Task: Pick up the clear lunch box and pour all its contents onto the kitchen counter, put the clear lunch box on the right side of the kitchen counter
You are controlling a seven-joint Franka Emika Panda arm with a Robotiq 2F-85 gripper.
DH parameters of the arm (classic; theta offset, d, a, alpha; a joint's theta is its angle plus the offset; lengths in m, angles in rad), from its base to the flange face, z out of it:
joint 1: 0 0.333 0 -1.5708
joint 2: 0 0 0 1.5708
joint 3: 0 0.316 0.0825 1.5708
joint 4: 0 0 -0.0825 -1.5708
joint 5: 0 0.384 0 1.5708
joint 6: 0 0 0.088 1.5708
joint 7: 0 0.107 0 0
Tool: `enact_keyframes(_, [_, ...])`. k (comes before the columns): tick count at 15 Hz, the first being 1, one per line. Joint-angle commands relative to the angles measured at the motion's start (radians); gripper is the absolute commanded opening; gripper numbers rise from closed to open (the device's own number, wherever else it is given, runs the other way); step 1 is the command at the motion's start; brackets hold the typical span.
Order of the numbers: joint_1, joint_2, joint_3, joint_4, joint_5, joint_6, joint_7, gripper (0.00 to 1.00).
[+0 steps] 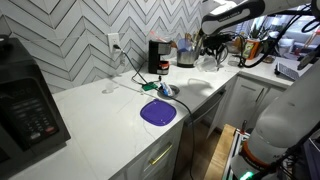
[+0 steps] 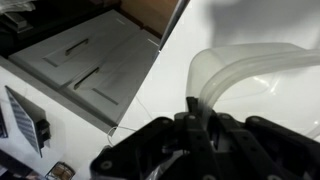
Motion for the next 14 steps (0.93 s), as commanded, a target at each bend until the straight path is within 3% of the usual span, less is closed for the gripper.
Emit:
enact_keyframes(1, [-0.064,0.1,-0.079,0.08,0.229,0.147,-0.174,0.02])
enact_keyframes(3, [-0.072,0.152,-0.11,0.108,0.392,0.193,-0.263,0.02])
enact_keyframes(5, [-0.033,0.195,-0.17,0.125,0.549,0.198,-0.346,0.02])
enact_keyframes(6, [-0.087,0.241,-0.131,0.152,0.626,0.193,-0.393,0.02])
enact_keyframes(8, [-0.108,0.304,-0.131,0.179,0.709,0.183,-0.442,0.02])
enact_keyframes(9, [-0.122,0.33,-0.132,0.195,0.73,0.175,-0.448,0.02])
enact_keyframes(11, [-0.13,0.368,-0.132,0.229,0.63,0.166,-0.328,0.02])
enact_keyframes(12, [-0.127,0.321,-0.117,0.182,0.662,0.184,-0.384,0.06])
enact_keyframes(14, [-0.135,0.357,-0.12,0.21,0.65,0.183,-0.358,0.06])
